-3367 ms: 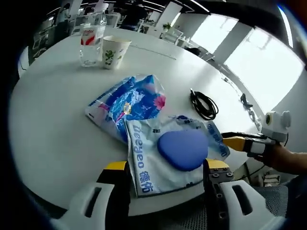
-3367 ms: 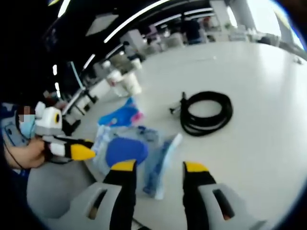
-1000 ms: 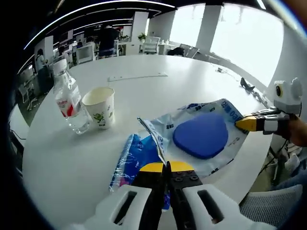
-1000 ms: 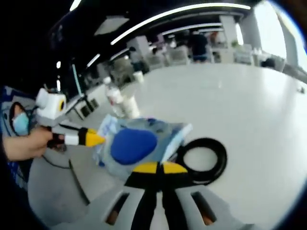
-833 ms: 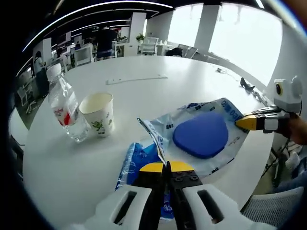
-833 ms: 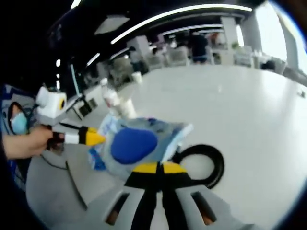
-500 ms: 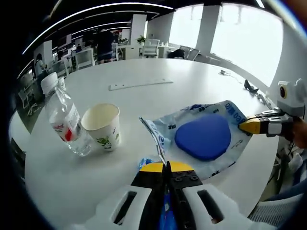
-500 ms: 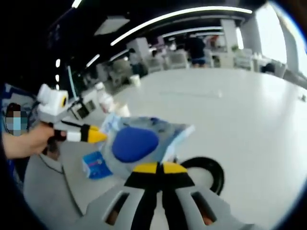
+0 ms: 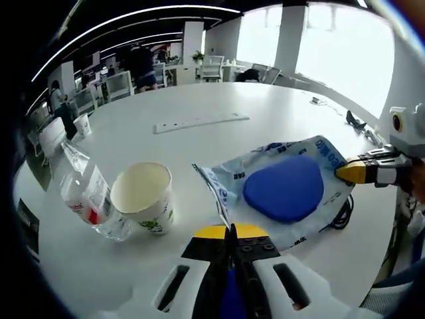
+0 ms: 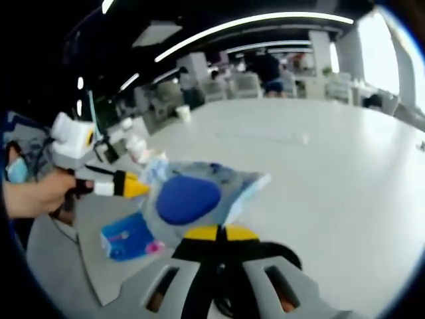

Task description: Arrange the tabletop items into an orderly group along one side of the table until the central work area is clear of visible clutter.

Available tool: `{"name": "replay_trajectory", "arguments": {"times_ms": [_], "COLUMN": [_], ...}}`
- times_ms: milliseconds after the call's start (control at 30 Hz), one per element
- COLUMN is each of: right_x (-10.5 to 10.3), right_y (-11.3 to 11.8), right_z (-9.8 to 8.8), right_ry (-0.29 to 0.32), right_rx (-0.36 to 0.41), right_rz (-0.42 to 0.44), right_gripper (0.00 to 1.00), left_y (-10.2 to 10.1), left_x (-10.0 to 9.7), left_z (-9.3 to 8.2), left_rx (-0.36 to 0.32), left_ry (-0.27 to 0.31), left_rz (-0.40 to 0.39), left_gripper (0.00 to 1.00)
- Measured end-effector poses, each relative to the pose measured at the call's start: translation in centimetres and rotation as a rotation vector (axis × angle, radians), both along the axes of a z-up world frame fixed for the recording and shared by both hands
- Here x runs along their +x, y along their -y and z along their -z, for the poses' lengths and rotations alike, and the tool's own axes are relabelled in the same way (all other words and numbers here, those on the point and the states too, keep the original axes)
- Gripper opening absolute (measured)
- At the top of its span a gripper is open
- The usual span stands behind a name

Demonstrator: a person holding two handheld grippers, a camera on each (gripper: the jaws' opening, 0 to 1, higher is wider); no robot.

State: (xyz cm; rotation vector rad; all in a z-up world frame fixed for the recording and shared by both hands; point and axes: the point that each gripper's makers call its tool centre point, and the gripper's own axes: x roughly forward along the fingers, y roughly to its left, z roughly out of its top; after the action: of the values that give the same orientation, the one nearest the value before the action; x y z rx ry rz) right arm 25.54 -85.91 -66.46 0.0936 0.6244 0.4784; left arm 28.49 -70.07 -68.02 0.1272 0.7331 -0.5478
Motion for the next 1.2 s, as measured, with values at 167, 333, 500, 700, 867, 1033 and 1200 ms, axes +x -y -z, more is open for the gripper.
{"name": "replay_trajectory", "arguments": {"times_ms": [167, 333, 500, 700, 867, 1033, 1200], "right_x": [1.3, 2.3, 2.9, 4.2, 5.3, 6.2, 6.7], "right_y": [0.0, -0.1, -0.1, -0.1, -0.4, -0.4, -0.9], "right_z": [0.4, 0.7, 0.5, 0.5, 0.9, 1.5, 2.5], "right_ry": [-0.003, -0.004, 0.001, 0.004, 0.001, -0.005, -0.024], "right_rx": [0.002, 0.008, 0.021, 0.030, 0.028, 0.029, 0.020], "right_rz": [0.008, 0.008, 0.015, 0.019, 0.013, 0.016, 0.009], "right_gripper": [0.00, 0.00, 0.00, 0.00, 0.00, 0.00, 0.00], "left_y": [-0.3, -0.4, -0.5, -0.5, -0.7, -0.8, -1.1], "left_x": [1.4, 2.7, 3.8, 4.5, 5.2, 5.8, 6.2], "left_z": [0.5, 0.6, 0.1, 0.2, 0.8, 1.1, 2.1], "left_rx": [-0.007, 0.001, -0.003, 0.009, 0.066, 0.119, 0.236], "left_ry": [-0.006, -0.004, 0.003, 0.003, 0.007, 0.022, 0.031], "left_rz": [-0.024, -0.032, -0.051, -0.074, -0.085, -0.086, -0.063], "left_gripper": [0.00, 0.00, 0.00, 0.00, 0.00, 0.00, 0.00]}}
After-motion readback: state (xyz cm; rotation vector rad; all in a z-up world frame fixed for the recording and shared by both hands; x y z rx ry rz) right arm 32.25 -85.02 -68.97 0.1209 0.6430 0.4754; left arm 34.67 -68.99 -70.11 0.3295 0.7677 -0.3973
